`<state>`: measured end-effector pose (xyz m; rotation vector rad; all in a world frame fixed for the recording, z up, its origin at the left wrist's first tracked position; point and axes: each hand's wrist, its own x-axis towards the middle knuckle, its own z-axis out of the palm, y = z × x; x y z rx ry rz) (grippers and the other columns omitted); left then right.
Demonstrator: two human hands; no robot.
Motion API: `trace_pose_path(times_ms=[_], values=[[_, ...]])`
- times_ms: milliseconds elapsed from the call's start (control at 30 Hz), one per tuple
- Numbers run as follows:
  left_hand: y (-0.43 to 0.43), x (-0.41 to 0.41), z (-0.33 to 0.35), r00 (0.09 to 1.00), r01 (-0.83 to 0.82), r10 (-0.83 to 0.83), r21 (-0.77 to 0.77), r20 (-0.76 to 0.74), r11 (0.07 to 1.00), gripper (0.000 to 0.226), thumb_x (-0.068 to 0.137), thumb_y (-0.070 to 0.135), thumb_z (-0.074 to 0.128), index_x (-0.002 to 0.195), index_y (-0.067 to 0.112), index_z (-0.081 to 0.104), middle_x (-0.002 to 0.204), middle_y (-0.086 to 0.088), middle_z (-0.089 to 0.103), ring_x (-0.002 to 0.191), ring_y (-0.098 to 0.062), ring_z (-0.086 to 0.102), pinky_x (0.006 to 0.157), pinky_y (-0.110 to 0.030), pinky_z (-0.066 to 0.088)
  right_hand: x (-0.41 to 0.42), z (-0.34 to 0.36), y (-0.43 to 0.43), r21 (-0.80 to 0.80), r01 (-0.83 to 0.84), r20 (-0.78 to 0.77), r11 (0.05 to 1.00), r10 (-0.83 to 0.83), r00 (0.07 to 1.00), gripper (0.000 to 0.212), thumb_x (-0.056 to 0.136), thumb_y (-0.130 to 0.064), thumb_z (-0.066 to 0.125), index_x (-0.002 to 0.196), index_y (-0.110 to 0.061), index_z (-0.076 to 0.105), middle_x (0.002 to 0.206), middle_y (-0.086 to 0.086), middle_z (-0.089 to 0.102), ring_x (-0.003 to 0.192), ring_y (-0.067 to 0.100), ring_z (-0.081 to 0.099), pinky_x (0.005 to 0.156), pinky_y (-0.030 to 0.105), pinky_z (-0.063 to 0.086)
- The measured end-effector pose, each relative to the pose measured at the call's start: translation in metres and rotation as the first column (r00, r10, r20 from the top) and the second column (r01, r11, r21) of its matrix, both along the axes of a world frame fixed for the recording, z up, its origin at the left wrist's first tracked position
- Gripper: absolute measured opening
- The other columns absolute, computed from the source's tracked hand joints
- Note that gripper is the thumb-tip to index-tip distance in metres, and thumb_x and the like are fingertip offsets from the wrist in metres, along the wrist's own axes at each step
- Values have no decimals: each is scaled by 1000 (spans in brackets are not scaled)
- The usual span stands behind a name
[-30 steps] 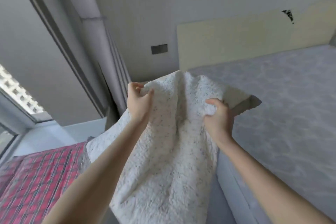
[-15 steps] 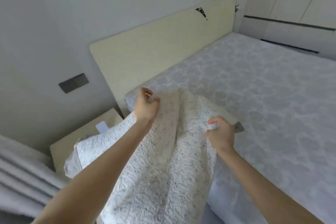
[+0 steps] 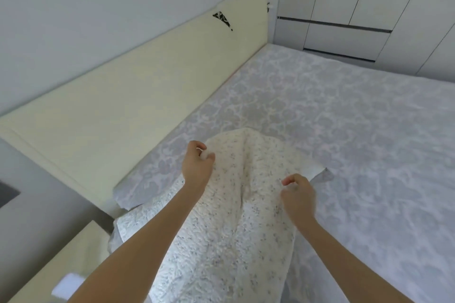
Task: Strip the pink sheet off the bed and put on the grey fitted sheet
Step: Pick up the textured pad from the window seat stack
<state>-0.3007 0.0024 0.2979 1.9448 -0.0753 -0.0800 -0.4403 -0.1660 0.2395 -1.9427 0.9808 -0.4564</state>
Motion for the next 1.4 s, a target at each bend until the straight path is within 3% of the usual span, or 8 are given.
trace_pose_path(times_ms=[333, 500, 733, 867, 933, 1067, 1267, 1400], values=[[-69, 183, -23, 988, 153, -151, -81, 28, 985, 18, 86, 5, 59, 89, 16, 45, 64, 5, 37, 55, -10, 35, 53, -25, 33, 163, -10, -67, -29, 61, 62, 998, -59, 996, 32, 76, 15, 49, 72, -16, 50, 71, 4, 49, 49, 15, 34, 45, 21, 26], [-115, 268, -57, 984, 178, -176, -109, 20, 978, 16, 89, 8, 58, 91, 17, 44, 69, 3, 40, 57, -12, 35, 53, -25, 34, 242, -33, -112, -105, 117, 87, 988, -108, 990, 30, 76, 18, 45, 76, -11, 52, 74, 1, 49, 47, 13, 33, 37, 17, 26], [-160, 337, -176, 972, 237, -232, 175, -47, 956, 19, 91, 12, 57, 106, 18, 46, 72, 5, 44, 61, -16, 47, 55, -33, 44, 301, -128, -180, -21, 148, -83, 989, -149, 985, 49, 74, 21, 35, 96, -15, 60, 76, 3, 59, 45, 18, 37, 38, 24, 28], [-169, 370, -247, 917, 376, -269, 414, -295, 829, 43, 95, 16, 51, 136, 11, 37, 111, -5, 54, 95, -25, 55, 70, -33, 49, 315, -183, -206, -52, 92, -458, 994, -106, 883, 44, 96, -21, 50, 139, -19, 40, 116, 14, 64, 95, 30, 63, 75, 35, 50], [-174, 392, -274, 900, 407, -242, 505, -362, 761, 63, 93, 35, 54, 144, 9, 28, 140, -10, 44, 121, -31, 49, 95, -40, 45, 319, -210, -215, -29, 83, -597, 996, -84, 798, 71, 92, -54, 48, 148, -19, 21, 126, 12, 60, 106, 32, 61, 83, 39, 52], [-197, 422, -302, 872, 478, -261, 607, -413, 635, 91, 81, 69, 49, 148, 14, 23, 145, -8, 42, 127, -30, 46, 104, -44, 39, 340, -253, -230, 183, 209, -545, 961, -78, 835, 115, 71, -75, 56, 151, -22, -7, 149, 14, 36, 124, 36, 49, 93, 43, 48], [-240, 456, -314, 765, 530, -126, 506, -632, 681, 106, 69, 71, 64, 143, 3, 32, 141, -12, 43, 123, -33, 48, 98, -39, 43, 376, -292, -254, 302, 436, -479, 848, -260, 838, 116, 71, -54, 74, 151, -28, -4, 146, 10, 38, 124, 36, 45, 89, 42, 45], [-248, 456, -323, 723, 359, -137, 198, -678, 912, 74, 66, 37, 84, 125, 6, 53, 110, -11, 63, 95, -32, 62, 83, -45, 54, 386, -293, -255, 230, 437, -365, 870, -339, 867, 77, 79, -28, 72, 144, -21, 31, 129, 4, 55, 111, 30, 55, 89, 39, 47]])
